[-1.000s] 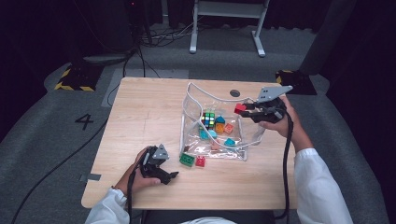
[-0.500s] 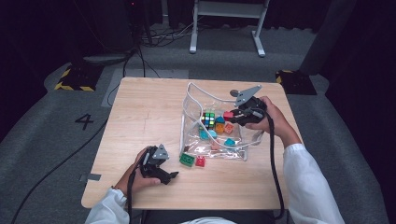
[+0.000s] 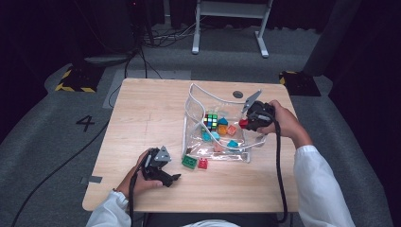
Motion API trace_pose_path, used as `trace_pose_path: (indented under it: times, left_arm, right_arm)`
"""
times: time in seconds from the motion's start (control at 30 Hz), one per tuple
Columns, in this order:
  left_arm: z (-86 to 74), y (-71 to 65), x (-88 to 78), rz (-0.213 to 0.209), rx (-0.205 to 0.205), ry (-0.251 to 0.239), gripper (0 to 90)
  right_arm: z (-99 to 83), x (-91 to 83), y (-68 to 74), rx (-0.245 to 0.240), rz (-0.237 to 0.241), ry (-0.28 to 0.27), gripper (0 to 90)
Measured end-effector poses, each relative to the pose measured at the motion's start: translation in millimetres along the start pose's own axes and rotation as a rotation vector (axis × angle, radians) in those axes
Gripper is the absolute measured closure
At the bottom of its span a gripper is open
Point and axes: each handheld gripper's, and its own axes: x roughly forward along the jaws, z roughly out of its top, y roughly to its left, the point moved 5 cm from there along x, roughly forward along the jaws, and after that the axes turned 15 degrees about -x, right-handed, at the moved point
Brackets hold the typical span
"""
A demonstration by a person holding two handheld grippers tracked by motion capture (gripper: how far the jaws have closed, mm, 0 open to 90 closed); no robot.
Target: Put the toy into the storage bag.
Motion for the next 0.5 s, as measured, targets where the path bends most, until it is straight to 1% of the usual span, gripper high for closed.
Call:
trace_pose_path:
  times: [0.03, 0.1, 0.17, 0.23, 0.3, 0.33, 0.37, 0.43, 0.5]
  left_arm:
    - [0.1, 0.2, -0.1, 0.002, 0.001, 0.0, 4.1]
    - [0.0, 0.0, 0.0, 0.0, 0.0, 0.0, 4.0]
    - [0.0, 0.0, 0.0, 0.0, 0.0, 0.0, 4.1]
    - [0.0, 0.0, 0.0, 0.0, 0.0, 0.0, 4.1]
    - [0.0, 0.1, -0.1, 0.001, 0.001, 0.0, 4.1]
    - [0.0, 0.1, 0.0, 0.001, 0.001, 0.0, 4.1]
    - [0.0, 0.1, -0.1, 0.001, 0.001, 0.0, 4.1]
    - [0.0, 0.1, 0.0, 0.001, 0.001, 0.0, 4.1]
    - [0.0, 0.0, 0.0, 0.0, 0.0, 0.0, 4.1]
  right_arm:
    - [-3.4, -0.7, 1.3, 0.004, 0.006, 0.013, 68.0]
    - [-7.1, -2.2, 4.4, -0.015, 0.019, 0.023, 68.0]
    - [-8.4, -3.5, 5.3, -0.021, 0.013, 0.03, 67.9]
    - [-8.7, -5.5, 6.5, -0.02, 0.014, 0.026, 67.7]
    - [-8.7, -8.6, 7.2, -0.02, 0.003, 0.012, 66.2]
    - [-8.1, -10.5, 7.6, -0.015, -0.001, -0.014, 64.1]
    - [-7.9, -12.5, 8.2, -0.012, -0.005, -0.026, 62.7]
    - [-7.5, -16.1, 9.1, -0.008, -0.006, -0.068, 61.8]
    - [-7.8, -21.0, 9.1, -0.01, -0.027, -0.127, 58.9]
